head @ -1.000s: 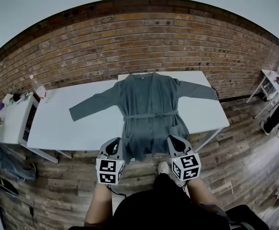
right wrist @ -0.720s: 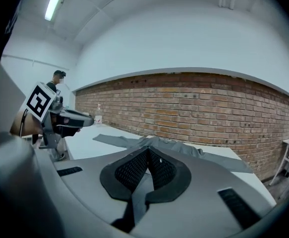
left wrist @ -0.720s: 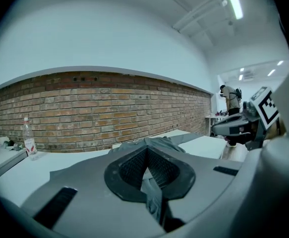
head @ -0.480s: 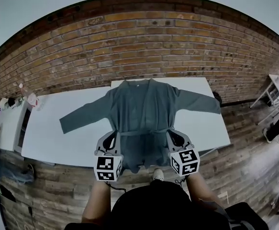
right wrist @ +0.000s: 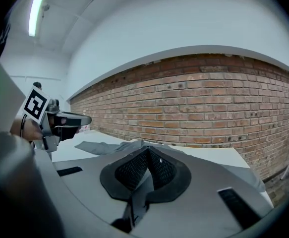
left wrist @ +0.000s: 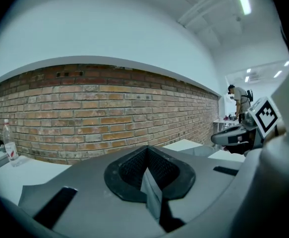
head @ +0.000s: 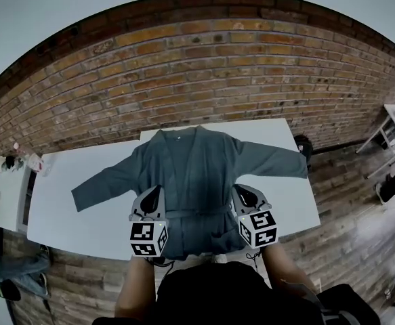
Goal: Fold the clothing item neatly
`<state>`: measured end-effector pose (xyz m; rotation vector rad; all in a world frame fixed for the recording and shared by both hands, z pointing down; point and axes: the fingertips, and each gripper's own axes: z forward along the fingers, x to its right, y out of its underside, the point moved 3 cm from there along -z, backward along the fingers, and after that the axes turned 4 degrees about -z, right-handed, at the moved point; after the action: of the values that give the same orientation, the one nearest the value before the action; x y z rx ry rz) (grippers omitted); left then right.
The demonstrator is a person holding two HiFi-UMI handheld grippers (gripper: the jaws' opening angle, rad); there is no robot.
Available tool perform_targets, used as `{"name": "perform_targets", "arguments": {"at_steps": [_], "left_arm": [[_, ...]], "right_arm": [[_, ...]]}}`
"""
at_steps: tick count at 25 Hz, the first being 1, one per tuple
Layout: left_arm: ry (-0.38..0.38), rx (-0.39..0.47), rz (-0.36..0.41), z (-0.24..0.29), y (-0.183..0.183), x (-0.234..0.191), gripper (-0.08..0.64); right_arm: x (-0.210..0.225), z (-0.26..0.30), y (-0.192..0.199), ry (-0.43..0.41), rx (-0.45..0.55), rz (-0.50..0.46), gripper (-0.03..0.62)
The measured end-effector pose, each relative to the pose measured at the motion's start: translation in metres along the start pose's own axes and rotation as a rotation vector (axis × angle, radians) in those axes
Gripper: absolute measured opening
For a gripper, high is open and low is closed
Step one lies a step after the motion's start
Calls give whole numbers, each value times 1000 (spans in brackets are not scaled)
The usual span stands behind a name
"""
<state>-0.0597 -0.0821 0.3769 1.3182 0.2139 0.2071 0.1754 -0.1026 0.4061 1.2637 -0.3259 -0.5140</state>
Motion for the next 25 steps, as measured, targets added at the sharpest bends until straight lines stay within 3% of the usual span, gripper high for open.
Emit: {"name": "perform_targets", "arguments": {"at_steps": [6,10,17,25], "left_arm": [[-43,-32,-75,24,8,-18,-9],[-28,-50,-59,38,9,-30,-9],[34,-92,-59,55,23,-24,-9],[107,-123,-56,69,32,8,-9]], "right_arm": [[20,24,0,-9,-18,15,2],[28,35,7,25,-38,43,2],[63,24,34,146,-109,59,2],[161,-16,80,343,-234,51,2]]}}
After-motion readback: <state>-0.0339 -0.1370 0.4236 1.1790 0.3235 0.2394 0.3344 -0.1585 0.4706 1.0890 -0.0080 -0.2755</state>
